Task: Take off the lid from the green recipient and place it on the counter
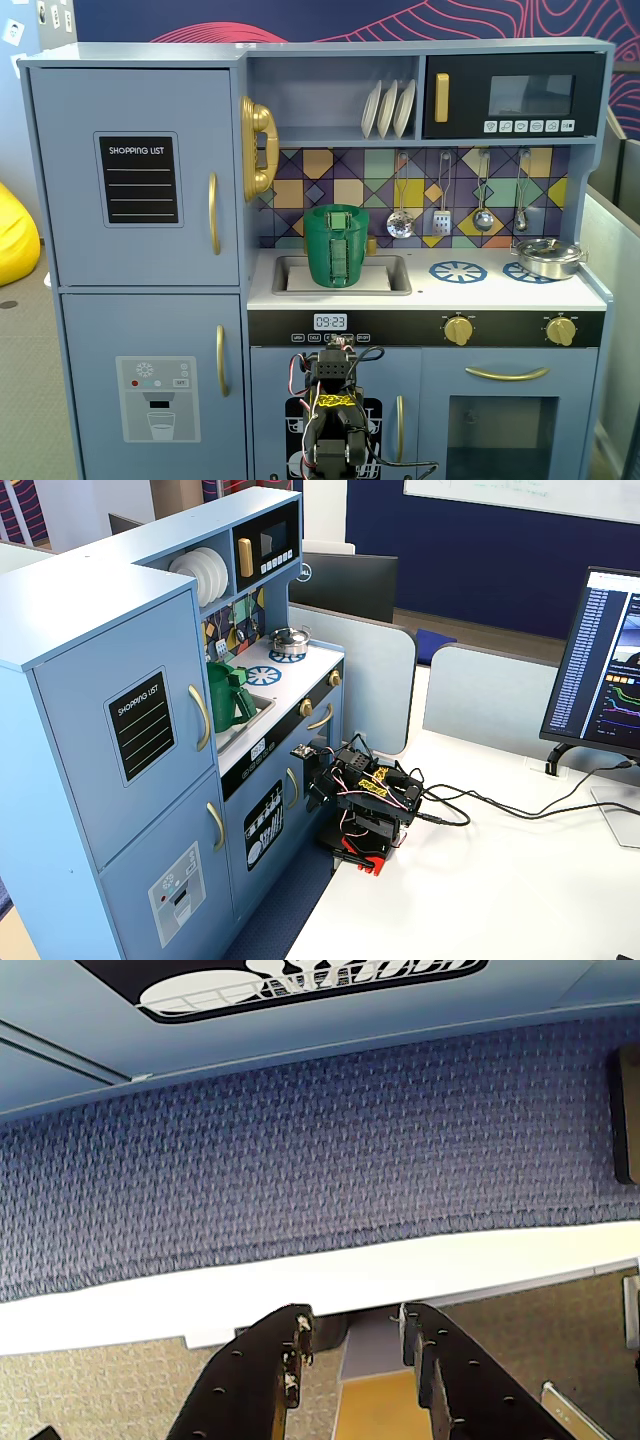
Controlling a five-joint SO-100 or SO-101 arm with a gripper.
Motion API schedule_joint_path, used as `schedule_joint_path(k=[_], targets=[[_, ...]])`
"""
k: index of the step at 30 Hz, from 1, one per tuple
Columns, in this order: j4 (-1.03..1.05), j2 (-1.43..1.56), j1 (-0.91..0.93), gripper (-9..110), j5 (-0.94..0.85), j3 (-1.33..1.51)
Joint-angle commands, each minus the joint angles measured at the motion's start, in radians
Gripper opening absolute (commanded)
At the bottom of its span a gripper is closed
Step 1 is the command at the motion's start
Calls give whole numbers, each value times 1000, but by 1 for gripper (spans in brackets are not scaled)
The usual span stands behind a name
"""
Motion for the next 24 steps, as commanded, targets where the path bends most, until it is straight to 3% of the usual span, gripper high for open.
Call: schedule_joint_path(k=[1, 10, 14, 18, 24], targets=[[186, -6, 80, 0, -8, -2], [186, -5, 80, 0, -3, -2], [74, -8, 95, 0, 14, -37], [-127, -44, 78, 0, 58, -250], [-380, -272, 110, 0, -183, -676]])
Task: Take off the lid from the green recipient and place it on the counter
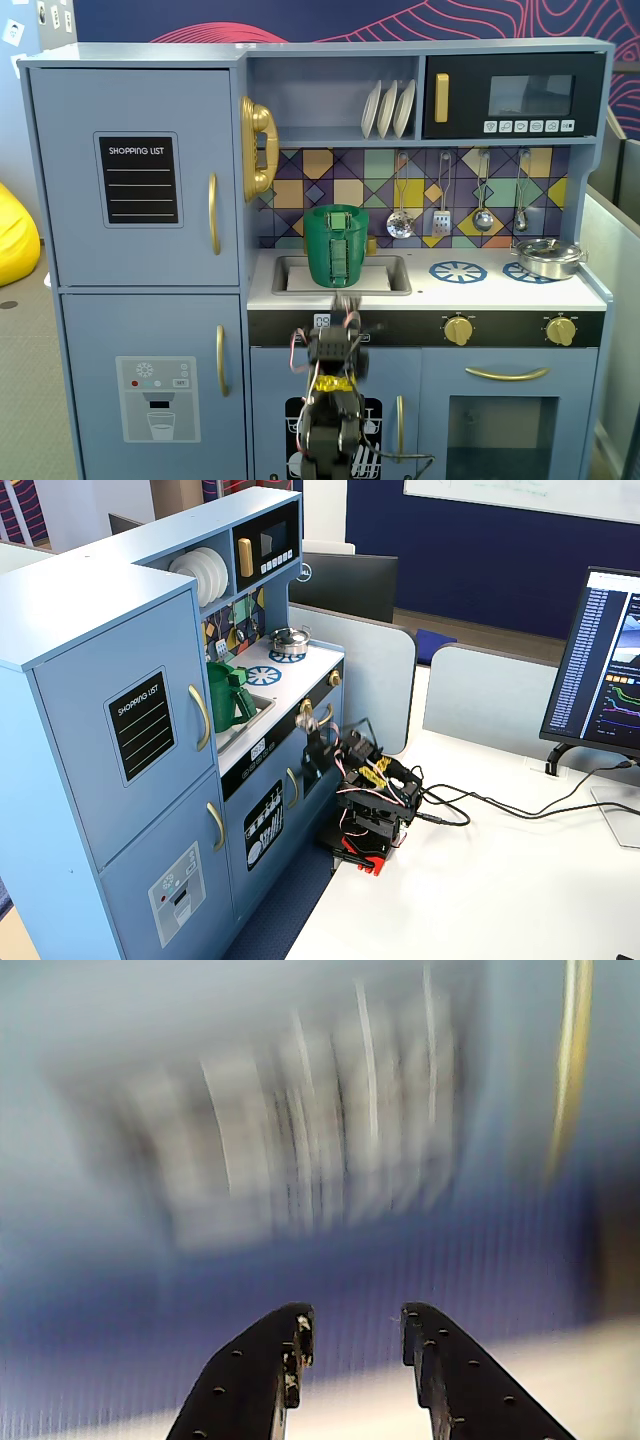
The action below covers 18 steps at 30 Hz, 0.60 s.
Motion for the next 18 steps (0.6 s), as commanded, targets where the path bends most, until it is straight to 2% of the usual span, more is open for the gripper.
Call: schedule_joint_path(k=[1, 7, 11, 18], targets=[[-172, -149, 17, 1, -114, -356], [-353, -334, -3, 20, -83, -650], [-528, -430, 2, 30, -95, -724], [-689, -512, 9, 37, -107, -747]])
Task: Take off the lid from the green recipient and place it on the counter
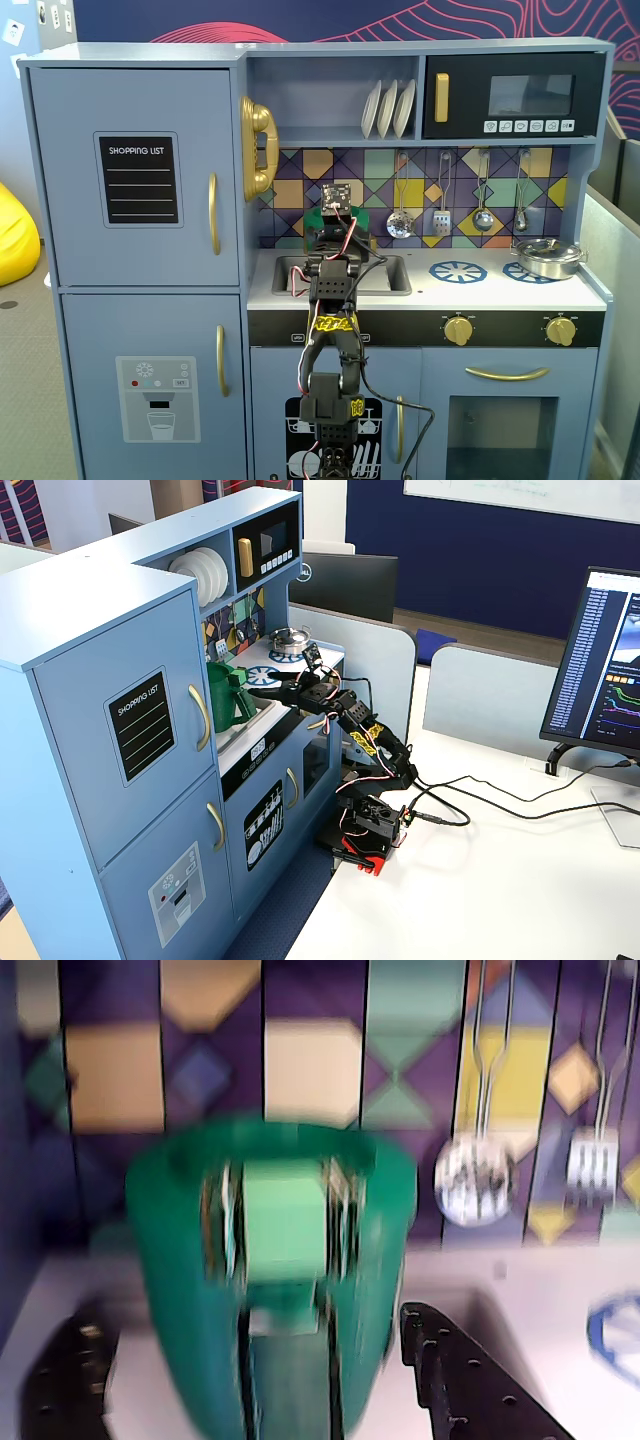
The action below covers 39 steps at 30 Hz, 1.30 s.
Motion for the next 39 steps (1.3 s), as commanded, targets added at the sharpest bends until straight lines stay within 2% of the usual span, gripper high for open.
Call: schedule_joint_path(k=[1, 31, 37, 39], targets=[[-95, -41, 9, 37, -18, -75], [-210, -430, -21, 31, -49, -308], [-212, -462, -48, 29, -57, -330], [-209, -465, -49, 24, -69, -328]])
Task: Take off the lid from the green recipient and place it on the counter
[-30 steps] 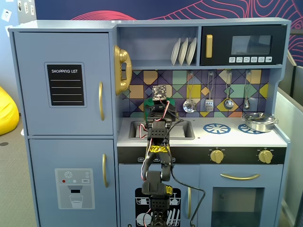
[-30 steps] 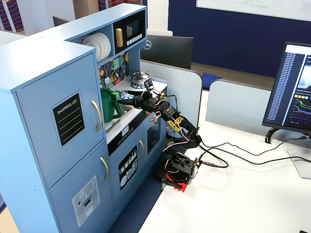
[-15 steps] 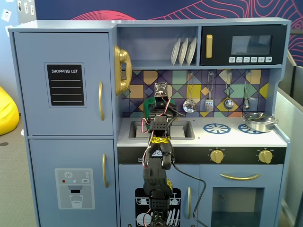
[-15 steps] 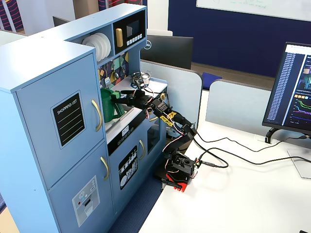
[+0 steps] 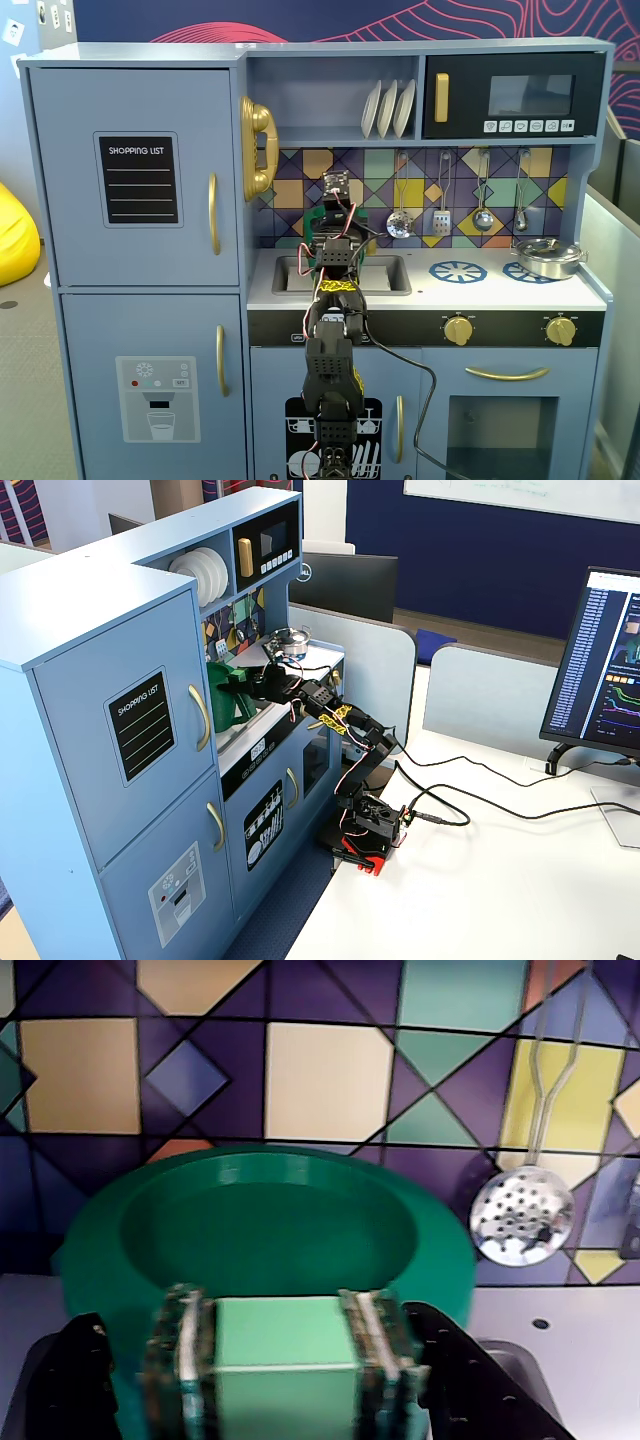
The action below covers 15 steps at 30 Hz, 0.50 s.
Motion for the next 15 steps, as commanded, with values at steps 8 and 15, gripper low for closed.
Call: schedule_joint_path(k=[8, 15], targets=[[-18, -8, -26, 0, -14, -77], [-55, -18, -17, 0, -37, -123]])
